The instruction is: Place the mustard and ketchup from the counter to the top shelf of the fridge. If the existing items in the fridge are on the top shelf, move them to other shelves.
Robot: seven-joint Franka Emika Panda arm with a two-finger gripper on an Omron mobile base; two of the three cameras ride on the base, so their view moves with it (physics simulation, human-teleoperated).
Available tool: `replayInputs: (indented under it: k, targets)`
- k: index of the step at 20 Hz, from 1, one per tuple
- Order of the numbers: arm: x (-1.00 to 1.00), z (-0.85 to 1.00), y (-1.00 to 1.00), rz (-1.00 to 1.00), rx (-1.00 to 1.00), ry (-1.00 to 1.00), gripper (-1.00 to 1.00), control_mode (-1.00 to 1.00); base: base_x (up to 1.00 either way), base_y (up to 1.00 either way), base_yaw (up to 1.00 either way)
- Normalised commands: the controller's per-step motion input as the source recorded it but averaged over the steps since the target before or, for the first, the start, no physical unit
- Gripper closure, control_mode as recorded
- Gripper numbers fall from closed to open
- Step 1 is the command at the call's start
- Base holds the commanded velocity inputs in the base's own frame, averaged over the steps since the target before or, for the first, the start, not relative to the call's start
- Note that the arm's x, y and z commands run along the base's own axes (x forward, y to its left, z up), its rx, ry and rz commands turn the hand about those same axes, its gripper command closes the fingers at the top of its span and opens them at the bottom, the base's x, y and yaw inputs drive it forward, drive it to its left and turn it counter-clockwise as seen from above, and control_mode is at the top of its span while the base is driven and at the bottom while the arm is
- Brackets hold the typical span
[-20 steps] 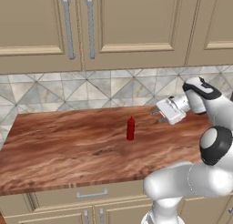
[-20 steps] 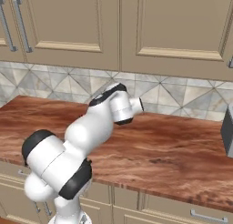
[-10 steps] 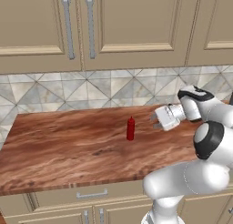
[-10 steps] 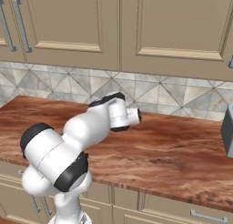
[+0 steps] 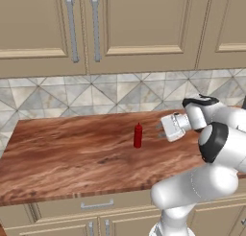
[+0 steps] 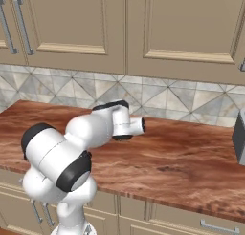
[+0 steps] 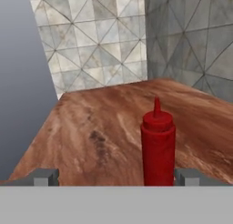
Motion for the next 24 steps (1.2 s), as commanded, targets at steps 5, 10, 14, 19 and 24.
replayInputs:
  k: [5, 10, 14, 19, 24]
  targets:
    - [0.14, -0.16, 0.26, -0.01, 0.00, -0.01, -1.00, -1.00, 0.00, 0.00, 0.00]
    - [0.03, -0.12, 0.18, -0.08, 0.11, -0.01, -1.00, -1.00, 0.00, 0.00, 0.00]
    - [0.01, -0.08, 0.13, -0.08, 0.18, 0.00, -1.00, -1.00, 0.00, 0.00, 0.00]
    - [0.06, -0.04, 0.23, -0.05, 0.06, 0.00, -1.00, -1.00, 0.00, 0.00, 0.00]
    - [0.10, -0.01, 0.24, -0.02, 0.00, -0.02, -1.00, -1.00, 0.00, 0.00, 0.00]
